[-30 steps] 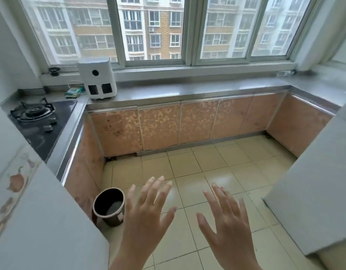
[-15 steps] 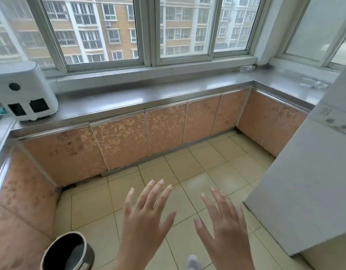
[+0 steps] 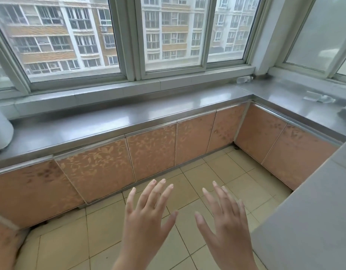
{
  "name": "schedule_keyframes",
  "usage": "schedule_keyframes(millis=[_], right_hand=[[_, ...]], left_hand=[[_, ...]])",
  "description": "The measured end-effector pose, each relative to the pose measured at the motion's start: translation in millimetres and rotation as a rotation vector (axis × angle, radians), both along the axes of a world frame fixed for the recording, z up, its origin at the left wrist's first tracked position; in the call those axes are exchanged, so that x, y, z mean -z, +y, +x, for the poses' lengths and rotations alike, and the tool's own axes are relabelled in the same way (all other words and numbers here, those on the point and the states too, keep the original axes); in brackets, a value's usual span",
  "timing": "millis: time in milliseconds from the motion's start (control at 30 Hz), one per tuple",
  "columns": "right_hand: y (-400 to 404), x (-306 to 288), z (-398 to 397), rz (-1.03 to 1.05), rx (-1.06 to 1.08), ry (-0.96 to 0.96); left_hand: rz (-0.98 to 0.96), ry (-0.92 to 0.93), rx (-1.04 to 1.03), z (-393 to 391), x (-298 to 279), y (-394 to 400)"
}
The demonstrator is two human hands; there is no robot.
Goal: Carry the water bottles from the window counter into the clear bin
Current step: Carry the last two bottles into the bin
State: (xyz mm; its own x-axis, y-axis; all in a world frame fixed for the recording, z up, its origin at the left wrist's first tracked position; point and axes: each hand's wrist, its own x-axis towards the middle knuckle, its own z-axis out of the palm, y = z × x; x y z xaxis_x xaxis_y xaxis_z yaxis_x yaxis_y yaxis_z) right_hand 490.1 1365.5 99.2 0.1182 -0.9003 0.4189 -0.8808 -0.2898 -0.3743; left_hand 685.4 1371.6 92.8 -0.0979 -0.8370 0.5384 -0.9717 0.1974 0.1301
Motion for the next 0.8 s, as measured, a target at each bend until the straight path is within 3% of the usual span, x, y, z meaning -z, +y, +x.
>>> schedule_keyframes(millis=[800], right_hand=[[-398.1, 1.2, -58.6, 0.03, 0.402, -0.001]], left_hand=[[0.03, 0.007, 0.355, -62.6, -4.3, -482.5]])
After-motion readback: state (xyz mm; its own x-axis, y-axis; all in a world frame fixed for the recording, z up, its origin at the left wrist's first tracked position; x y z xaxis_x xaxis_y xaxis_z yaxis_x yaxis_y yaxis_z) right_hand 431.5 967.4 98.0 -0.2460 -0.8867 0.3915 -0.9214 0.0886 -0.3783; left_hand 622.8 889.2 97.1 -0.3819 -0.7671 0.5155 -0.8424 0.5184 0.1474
